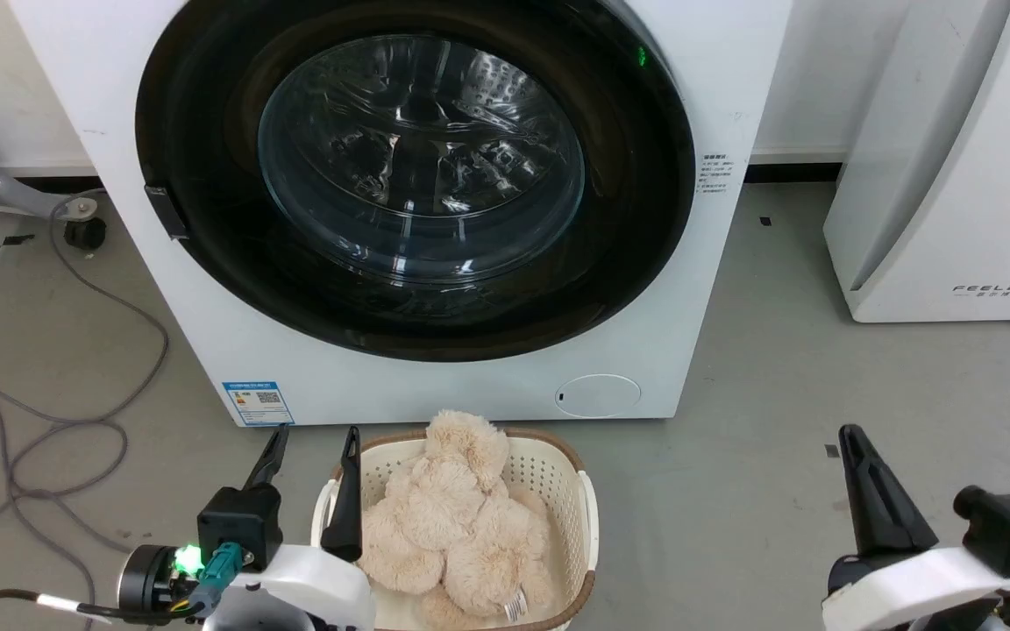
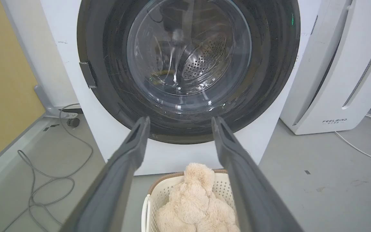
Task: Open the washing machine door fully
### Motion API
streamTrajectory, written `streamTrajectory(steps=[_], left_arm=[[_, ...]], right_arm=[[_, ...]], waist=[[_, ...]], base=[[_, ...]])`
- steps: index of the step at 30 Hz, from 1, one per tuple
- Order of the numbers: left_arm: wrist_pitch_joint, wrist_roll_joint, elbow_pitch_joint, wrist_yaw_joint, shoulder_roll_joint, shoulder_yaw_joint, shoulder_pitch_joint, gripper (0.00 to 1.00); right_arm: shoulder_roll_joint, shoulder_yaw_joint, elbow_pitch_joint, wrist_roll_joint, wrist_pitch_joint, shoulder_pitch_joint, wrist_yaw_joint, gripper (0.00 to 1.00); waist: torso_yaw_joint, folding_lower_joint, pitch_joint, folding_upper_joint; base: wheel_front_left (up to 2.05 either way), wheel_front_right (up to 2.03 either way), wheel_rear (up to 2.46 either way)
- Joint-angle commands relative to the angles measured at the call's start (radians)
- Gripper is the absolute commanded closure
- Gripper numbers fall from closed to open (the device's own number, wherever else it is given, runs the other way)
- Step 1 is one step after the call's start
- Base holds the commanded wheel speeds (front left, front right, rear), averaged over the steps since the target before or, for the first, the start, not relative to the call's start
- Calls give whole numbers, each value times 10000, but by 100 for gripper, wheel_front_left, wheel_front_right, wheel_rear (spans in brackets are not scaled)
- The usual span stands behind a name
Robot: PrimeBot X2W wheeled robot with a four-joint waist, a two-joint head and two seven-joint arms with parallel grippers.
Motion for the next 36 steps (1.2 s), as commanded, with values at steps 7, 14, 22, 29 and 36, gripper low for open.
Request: streamTrajectory(steps=[7, 14, 22, 29, 36], left_arm=[[-236, -148, 25, -22, 7, -143, -242, 0], [-383, -249, -34, -4, 6, -207, -389, 0], [-550, -311, -136, -6, 6, -252, -607, 0], [-696, -333, -244, -40, 6, -272, -857, 0], [-842, -353, -361, -80, 6, -328, -1150, 0]], right_arm=[[7, -272, 274, 1163, -215, -656, 2, 100], [7, -689, 834, 1735, -88, -1684, 3, 100], [-38, -1226, 1735, 2284, 340, -3241, 3, 100], [-180, -1748, 2950, 3323, 959, -5001, 3, 100], [-409, -2251, 4428, 4440, 1832, -6969, 4, 100]], waist=[[43, 0, 119, 0], [23, 0, 354, 0], [-2, 0, 684, 0], [-16, 0, 1027, 0], [49, 0, 1480, 0]], base=[[0, 0, 0], [0, 0, 0], [0, 0, 0], [0, 0, 0], [0, 0, 0]])
